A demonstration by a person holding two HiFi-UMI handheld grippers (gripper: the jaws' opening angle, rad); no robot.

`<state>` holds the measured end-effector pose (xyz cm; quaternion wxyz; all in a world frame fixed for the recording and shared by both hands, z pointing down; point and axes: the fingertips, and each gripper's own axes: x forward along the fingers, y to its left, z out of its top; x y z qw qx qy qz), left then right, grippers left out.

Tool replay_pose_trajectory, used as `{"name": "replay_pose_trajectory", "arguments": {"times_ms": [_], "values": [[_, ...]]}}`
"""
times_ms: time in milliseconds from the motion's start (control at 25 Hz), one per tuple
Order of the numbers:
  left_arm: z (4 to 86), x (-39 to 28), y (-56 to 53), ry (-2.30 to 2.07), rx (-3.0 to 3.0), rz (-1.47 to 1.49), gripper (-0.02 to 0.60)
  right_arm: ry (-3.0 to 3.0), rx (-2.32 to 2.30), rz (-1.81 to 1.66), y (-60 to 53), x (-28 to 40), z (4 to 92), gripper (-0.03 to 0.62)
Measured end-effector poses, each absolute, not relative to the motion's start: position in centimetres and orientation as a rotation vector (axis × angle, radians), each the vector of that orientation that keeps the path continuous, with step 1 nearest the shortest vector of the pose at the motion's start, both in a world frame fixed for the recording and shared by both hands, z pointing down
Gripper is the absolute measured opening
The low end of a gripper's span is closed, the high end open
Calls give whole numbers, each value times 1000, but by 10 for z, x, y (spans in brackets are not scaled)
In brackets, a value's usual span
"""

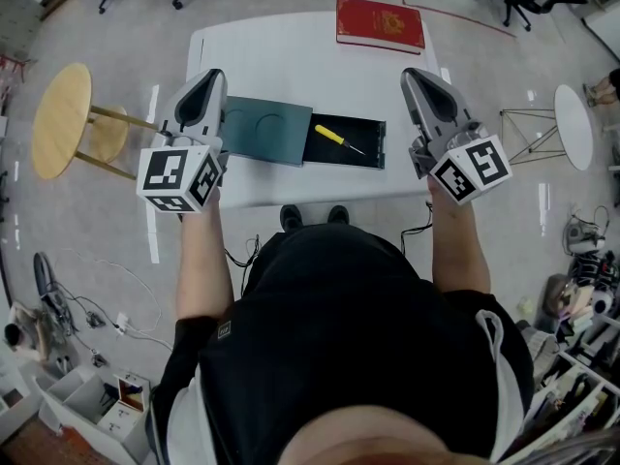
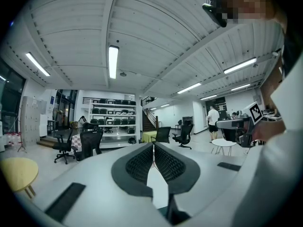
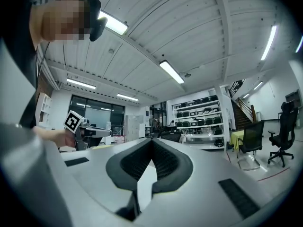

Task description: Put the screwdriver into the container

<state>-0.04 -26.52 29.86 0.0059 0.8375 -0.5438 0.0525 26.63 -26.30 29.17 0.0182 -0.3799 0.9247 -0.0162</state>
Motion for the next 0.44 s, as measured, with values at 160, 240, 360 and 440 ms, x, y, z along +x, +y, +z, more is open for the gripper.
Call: {"name": "replay_pose_trajectory", "arguments": {"times_ms": [160,240,360,440], "values": [[301,2,-264,-1694,2622,167,23,2875,-1180,-55,-262,267,293,29],[302,4,-263,-1688,2625,168,23,2878,-1177,-61,-261,268,294,29],[303,7,-262,-1681,2629,173,23,2887,-1172,-63,-259,268,297,29],[304,8,-261,-1679,2629,175,23,2897,-1168,-65,-258,267,299,29]]}}
